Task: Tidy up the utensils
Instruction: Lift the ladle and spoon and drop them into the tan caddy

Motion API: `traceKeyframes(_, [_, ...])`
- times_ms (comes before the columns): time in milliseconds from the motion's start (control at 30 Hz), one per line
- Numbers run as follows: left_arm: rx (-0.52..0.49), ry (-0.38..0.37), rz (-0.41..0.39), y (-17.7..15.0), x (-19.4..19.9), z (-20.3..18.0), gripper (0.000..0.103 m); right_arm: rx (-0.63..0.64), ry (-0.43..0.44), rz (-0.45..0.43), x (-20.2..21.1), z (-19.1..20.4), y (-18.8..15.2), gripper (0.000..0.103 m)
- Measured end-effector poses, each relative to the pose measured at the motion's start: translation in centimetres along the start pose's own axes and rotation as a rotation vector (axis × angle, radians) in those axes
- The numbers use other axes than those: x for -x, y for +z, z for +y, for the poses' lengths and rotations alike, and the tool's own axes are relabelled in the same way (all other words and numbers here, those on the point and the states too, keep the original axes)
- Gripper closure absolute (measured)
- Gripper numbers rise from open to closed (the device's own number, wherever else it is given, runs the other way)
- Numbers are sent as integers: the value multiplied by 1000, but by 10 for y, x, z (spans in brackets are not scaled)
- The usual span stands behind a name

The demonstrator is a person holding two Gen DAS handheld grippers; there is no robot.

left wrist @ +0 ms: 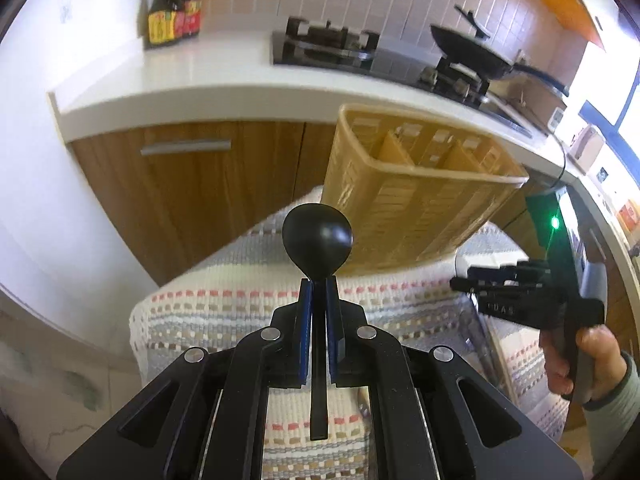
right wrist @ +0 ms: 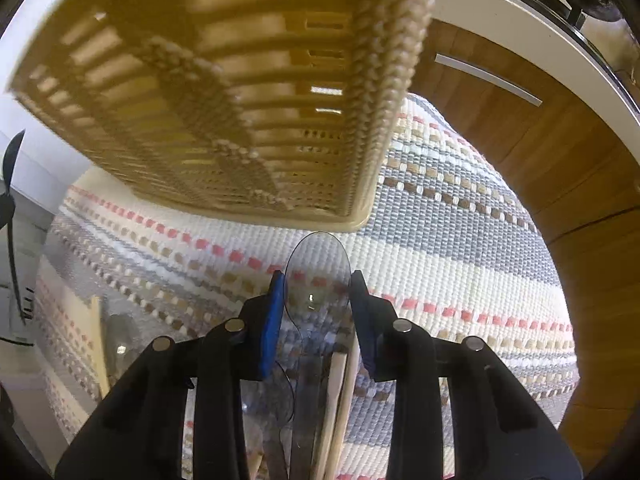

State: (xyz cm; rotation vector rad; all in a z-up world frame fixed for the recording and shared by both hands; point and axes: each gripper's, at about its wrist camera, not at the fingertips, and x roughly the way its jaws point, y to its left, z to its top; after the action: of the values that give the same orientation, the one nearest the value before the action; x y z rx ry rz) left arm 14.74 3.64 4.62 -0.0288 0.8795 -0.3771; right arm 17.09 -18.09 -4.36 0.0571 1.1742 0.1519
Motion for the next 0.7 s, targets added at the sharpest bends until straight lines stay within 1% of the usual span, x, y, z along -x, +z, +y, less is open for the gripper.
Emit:
traceKeyframes(67, [8, -21, -45, 8, 13, -5, 98, 1, 32, -47, 20, -1, -5, 73])
traceKeyframes(133, [13, -50, -117, 17, 32, -7, 98, 7, 70, -94, 41, -3, -12, 73])
traceKeyframes(200, [16, -71, -177, 25, 48, -11, 98, 18, 116, -175, 71, -4, -20, 73])
traceKeyframes(233, [20, -89, -220, 33, 58, -15, 98, 22, 135, -212, 85, -2, -22, 73])
traceKeyframes(300, [21, -110, -282, 46, 72, -23, 98, 32, 175, -320, 121, -1, -27, 73])
traceKeyframes(333, [18, -120, -320, 53, 78, -29, 98, 34, 184, -354, 131, -2, -27, 73])
traceKeyframes(400, [7, -128, -389, 65, 87, -40, 98, 41, 215, -431, 154, -3, -16, 73])
traceKeyframes(433, [4, -123, -412, 67, 87, -44, 98, 43, 229, -485, 168, -4, -15, 73])
traceKeyframes(467, [6, -119, -451, 73, 88, -48, 98, 41, 240, -531, 182, -10, -13, 73])
traceKeyframes(533, [10, -143, -523, 81, 84, -53, 98, 33, 254, -611, 195, -18, -9, 73])
traceKeyframes(567, [14, -143, -555, 84, 81, -55, 98, 24, 242, -675, 204, -18, -7, 73])
traceKeyframes(600, [23, -135, -577, 87, 74, -56, 98, 16, 229, -717, 218, -33, -4, 73])
traceKeyframes(667, [40, -139, -615, 90, 59, -55, 98, -4, 208, -795, 228, -37, 2, 73])
traceKeyframes(700, [42, -136, -633, 90, 55, -55, 98, -15, 183, -838, 232, -39, 6, 73])
